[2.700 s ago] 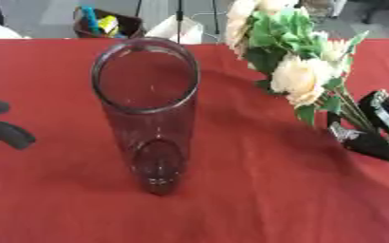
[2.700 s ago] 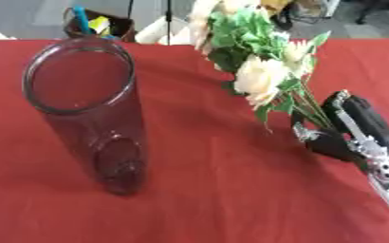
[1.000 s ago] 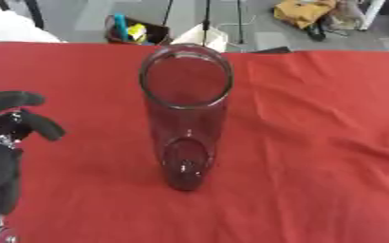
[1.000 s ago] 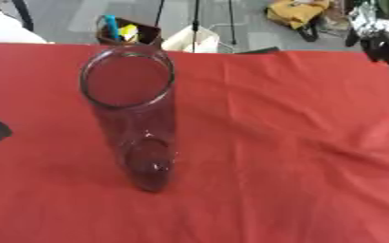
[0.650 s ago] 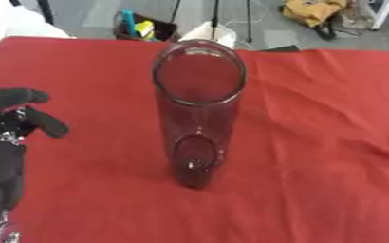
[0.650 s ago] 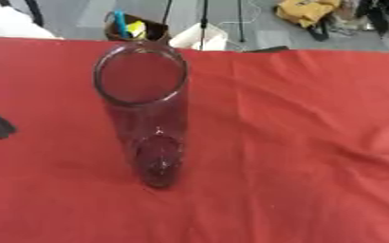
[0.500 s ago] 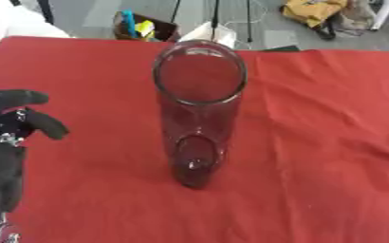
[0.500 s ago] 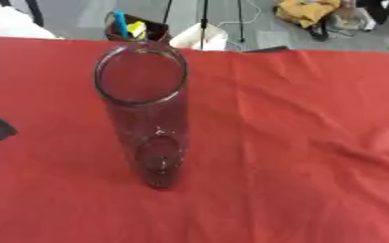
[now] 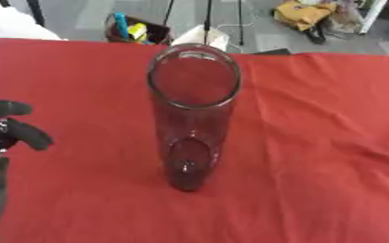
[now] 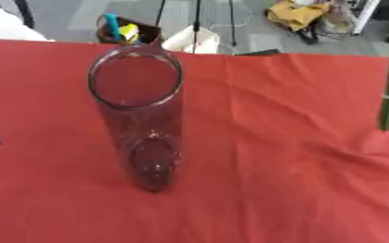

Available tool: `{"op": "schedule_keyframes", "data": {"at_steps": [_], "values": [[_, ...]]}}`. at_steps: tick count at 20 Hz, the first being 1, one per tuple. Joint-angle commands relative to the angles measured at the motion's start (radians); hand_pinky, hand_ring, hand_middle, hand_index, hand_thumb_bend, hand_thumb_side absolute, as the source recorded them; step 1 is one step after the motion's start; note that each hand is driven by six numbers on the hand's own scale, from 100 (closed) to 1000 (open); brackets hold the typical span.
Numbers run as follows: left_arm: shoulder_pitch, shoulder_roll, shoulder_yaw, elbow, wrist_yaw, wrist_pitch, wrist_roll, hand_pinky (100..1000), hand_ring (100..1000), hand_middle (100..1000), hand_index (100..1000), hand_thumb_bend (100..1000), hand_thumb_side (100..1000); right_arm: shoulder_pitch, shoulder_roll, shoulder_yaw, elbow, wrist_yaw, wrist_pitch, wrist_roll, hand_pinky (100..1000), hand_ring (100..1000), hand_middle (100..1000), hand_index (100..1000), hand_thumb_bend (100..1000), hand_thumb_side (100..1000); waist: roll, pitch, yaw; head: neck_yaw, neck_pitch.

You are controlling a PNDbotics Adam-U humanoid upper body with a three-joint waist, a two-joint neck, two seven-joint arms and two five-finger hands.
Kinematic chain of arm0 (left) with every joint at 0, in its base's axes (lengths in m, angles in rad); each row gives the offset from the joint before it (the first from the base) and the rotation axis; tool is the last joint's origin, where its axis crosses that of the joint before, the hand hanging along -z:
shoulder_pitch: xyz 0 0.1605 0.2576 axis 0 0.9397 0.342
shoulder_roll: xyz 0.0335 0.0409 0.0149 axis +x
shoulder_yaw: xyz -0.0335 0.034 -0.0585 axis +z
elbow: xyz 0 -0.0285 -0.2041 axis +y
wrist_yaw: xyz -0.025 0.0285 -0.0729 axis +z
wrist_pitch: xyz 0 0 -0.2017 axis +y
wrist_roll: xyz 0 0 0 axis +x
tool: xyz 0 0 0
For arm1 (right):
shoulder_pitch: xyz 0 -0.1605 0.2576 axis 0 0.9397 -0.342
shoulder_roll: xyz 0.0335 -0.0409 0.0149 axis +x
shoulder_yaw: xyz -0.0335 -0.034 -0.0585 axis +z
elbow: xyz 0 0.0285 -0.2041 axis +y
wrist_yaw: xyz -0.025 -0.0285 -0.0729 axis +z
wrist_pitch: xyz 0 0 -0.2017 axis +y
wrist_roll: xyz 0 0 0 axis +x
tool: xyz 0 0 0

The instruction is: Arrange flowers into the vase.

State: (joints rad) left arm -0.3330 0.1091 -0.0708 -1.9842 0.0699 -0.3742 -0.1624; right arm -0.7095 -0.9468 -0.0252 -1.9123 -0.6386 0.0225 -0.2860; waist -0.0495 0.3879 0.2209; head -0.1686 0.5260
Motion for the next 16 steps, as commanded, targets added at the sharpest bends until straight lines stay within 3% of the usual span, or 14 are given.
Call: {"op": "schedule_keyframes", "data": {"at_steps": [1,16], "values": [[-0.002,0.021,-0.014,-0.016,0.001,0.000,-0.008,508,461,658,753,100,950,-0.035,-0.044,0.000,-0.001,-0.028,-0.018,-0.002,100,290,100,100,100,566,-0.001,-0.028,0.004,-0.008,-0.007],[-0.003,0.026,-0.023,-0.016,0.014,0.004,-0.018,507,461,658,752,100,948,-0.145,-0.006,0.060,0.026,-0.074,-0.001,0.043,100,284,100,100,100,566,-0.012,-0.035,0.035,-0.054,-0.007]]}}
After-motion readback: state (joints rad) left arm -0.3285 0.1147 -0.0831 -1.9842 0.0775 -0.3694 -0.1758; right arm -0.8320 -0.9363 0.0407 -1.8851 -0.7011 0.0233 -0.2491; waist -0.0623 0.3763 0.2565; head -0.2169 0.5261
